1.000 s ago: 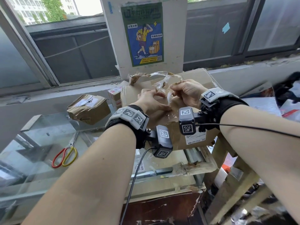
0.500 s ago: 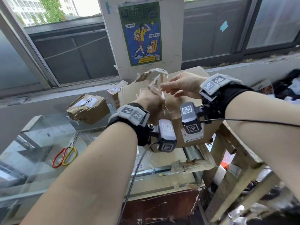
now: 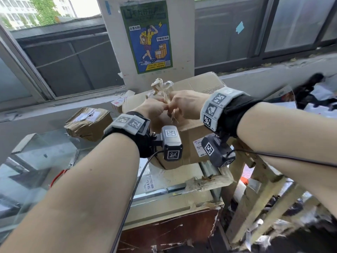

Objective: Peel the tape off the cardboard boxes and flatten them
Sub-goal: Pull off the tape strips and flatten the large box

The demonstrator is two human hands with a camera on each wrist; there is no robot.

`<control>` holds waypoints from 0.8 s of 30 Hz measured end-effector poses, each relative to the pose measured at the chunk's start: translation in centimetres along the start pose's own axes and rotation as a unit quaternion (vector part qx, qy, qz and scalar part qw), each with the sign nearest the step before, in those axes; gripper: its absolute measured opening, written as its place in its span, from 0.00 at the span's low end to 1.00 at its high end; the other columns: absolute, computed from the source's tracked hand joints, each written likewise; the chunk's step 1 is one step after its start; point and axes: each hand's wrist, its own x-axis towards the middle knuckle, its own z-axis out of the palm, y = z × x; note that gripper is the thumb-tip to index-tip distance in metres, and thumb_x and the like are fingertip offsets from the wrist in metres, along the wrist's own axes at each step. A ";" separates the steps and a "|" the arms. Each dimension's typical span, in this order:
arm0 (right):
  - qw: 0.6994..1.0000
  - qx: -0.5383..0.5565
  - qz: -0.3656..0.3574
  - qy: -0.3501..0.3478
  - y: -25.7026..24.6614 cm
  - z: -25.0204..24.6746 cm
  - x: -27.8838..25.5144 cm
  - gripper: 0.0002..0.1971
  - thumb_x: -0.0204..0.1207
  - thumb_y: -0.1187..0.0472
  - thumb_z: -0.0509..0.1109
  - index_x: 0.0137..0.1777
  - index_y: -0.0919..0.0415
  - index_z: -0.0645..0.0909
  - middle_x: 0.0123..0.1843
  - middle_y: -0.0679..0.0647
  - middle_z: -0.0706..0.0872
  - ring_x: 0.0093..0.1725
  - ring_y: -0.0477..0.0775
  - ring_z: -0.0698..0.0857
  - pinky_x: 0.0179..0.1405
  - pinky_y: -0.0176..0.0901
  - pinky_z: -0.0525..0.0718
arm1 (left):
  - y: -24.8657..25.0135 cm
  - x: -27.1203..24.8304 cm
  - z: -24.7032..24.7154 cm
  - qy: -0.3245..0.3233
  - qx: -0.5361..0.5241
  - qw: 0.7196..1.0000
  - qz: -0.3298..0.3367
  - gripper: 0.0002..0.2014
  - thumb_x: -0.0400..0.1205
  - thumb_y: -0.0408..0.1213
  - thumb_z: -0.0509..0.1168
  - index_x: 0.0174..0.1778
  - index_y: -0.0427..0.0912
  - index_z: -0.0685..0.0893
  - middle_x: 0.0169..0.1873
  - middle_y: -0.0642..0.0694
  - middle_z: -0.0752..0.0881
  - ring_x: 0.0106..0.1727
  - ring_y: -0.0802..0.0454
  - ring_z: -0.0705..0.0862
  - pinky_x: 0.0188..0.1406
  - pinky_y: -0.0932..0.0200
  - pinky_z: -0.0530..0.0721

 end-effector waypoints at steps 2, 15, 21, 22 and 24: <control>0.998 -0.049 -0.030 0.008 0.2 0.0 0.2 0.13 0.78 0.66 0.68 0.61 0.56 0.85 0.63 0.55 0.79 0.58 0.56 0.82 0.59 0.44 0.79 | 0.1 -0.4 0.4 0.011 0.009 0.999 0.032 0.10 0.79 0.18 0.61 0.45 0.35 0.83 0.37 0.43 0.83 0.42 0.50 0.81 0.38 0.69 0.84; 0.996 -0.009 0.069 -0.053 0.5 1.3 1.8 0.17 0.79 0.64 0.63 0.68 0.60 0.78 0.65 0.58 0.77 0.68 0.63 0.76 0.66 0.51 0.75 | 0.0 -2.6 -0.1 -0.069 -0.025 0.996 0.050 0.22 0.67 0.06 0.61 0.52 0.31 0.81 0.37 0.39 0.84 0.27 0.57 0.87 0.24 0.65 0.83; 0.996 0.058 0.063 0.005 0.5 0.2 1.3 0.09 0.75 0.72 0.65 0.45 0.58 0.82 0.50 0.52 0.75 0.49 0.51 0.74 0.44 0.37 0.70 | -0.4 -2.2 -0.4 -0.048 -0.018 0.998 0.034 0.26 0.68 0.07 0.56 0.55 0.34 0.82 0.51 0.39 0.83 0.50 0.47 0.87 0.36 0.64 0.84; 0.994 0.083 0.062 0.022 0.9 0.2 1.0 0.12 0.75 0.73 0.65 0.49 0.57 0.85 0.51 0.51 0.76 0.50 0.50 0.75 0.45 0.37 0.70 | -0.5 -1.9 -0.7 -0.039 0.003 0.999 0.027 0.27 0.69 0.09 0.56 0.57 0.36 0.83 0.57 0.39 0.82 0.59 0.43 0.83 0.41 0.62 0.83; 0.993 0.100 0.044 0.046 0.9 -0.1 0.3 0.18 0.76 0.74 0.64 0.54 0.54 0.88 0.54 0.50 0.78 0.51 0.48 0.76 0.50 0.36 0.72 | -0.5 -1.7 -1.1 -0.041 0.016 0.999 0.008 0.27 0.71 0.10 0.53 0.58 0.40 0.82 0.56 0.38 0.81 0.57 0.41 0.83 0.34 0.60 0.84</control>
